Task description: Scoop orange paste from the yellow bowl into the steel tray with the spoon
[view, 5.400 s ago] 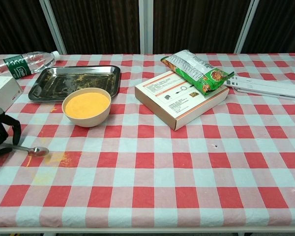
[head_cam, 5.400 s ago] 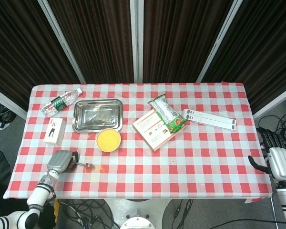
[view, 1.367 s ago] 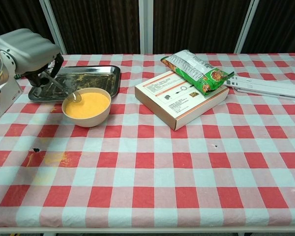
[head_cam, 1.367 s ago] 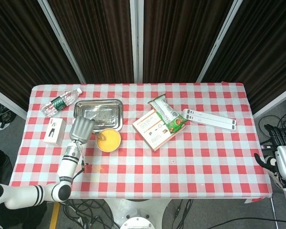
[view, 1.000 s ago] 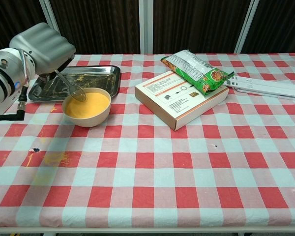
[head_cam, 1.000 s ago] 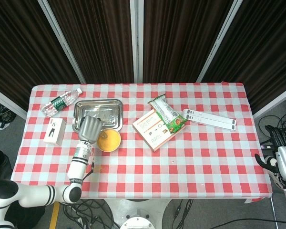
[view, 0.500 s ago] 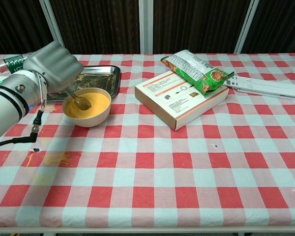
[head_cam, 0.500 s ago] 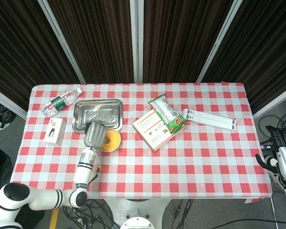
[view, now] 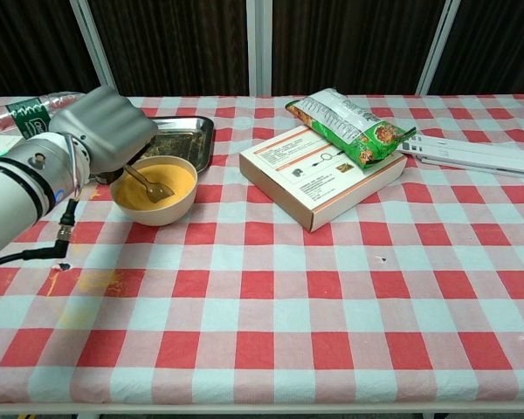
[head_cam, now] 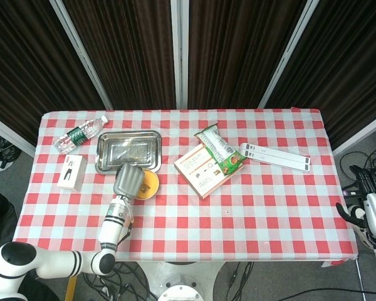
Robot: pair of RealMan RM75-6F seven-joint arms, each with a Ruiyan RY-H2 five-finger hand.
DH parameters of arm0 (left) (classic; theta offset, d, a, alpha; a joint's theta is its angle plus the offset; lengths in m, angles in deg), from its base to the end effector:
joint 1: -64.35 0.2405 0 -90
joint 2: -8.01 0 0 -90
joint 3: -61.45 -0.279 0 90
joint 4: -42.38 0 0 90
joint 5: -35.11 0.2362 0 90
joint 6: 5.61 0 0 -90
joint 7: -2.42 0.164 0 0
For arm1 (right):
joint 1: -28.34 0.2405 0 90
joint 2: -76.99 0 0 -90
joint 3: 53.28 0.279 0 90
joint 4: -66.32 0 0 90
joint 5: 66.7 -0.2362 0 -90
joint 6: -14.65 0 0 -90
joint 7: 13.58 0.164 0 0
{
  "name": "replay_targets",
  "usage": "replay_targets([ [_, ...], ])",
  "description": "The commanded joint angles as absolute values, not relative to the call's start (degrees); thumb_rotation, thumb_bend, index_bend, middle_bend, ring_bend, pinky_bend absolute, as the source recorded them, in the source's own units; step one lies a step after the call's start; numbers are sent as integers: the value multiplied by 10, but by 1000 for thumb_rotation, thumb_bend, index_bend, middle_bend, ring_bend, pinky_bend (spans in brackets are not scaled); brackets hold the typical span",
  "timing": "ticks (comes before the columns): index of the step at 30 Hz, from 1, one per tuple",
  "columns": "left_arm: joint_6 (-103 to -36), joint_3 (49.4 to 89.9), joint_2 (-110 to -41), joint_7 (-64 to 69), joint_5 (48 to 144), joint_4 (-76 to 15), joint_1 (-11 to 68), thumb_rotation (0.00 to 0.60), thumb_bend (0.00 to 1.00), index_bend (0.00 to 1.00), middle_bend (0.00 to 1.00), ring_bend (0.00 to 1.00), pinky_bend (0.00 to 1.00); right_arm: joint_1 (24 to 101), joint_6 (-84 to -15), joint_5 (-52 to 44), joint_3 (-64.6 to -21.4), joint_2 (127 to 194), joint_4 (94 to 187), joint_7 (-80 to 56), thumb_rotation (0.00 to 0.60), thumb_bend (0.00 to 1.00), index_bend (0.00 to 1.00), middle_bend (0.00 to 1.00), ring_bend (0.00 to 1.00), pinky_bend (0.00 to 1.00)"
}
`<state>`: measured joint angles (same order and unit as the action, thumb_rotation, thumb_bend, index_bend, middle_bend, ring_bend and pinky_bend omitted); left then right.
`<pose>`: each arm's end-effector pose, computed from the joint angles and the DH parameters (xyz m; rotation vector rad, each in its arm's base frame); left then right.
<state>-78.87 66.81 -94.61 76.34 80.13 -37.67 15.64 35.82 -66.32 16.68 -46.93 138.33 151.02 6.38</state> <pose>-0.1444 0.3689 -0.0975 -1.8206 -0.2823 -0.3206 -0.3694 -0.2387 0.1845 1.2843 -1.0218 1.0530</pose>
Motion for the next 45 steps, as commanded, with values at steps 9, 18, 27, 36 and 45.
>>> replay_targets([
  [9, -747, 708, -900, 676, 783, -410, 168, 600, 452, 692, 985, 948, 966, 359, -661, 165, -468, 1384, 1512, 61, 600, 233, 11, 63, 0, 62],
  [18, -739, 723, -858, 667, 757, -441, 165, 600, 452, 692, 984, 948, 966, 359, -660, 166, -469, 1384, 1512, 60, 600, 233, 11, 63, 0, 62],
  [27, -804, 672, -885, 737, 815, -384, 157, 600, 453, 692, 984, 947, 966, 358, -659, 162, -468, 1383, 1512, 61, 600, 233, 11, 63, 0, 62],
  [36, -820, 640, -942, 779, 865, -309, 158, 600, 460, 697, 989, 960, 977, 357, -657, 160, -470, 1384, 1514, 61, 600, 233, 11, 63, 0, 62],
  [45, -813, 640, -965, 781, 879, -300, 173, 600, 461, 703, 992, 964, 979, 355, -659, 159, -469, 1385, 1512, 63, 600, 233, 11, 63, 0, 62],
])
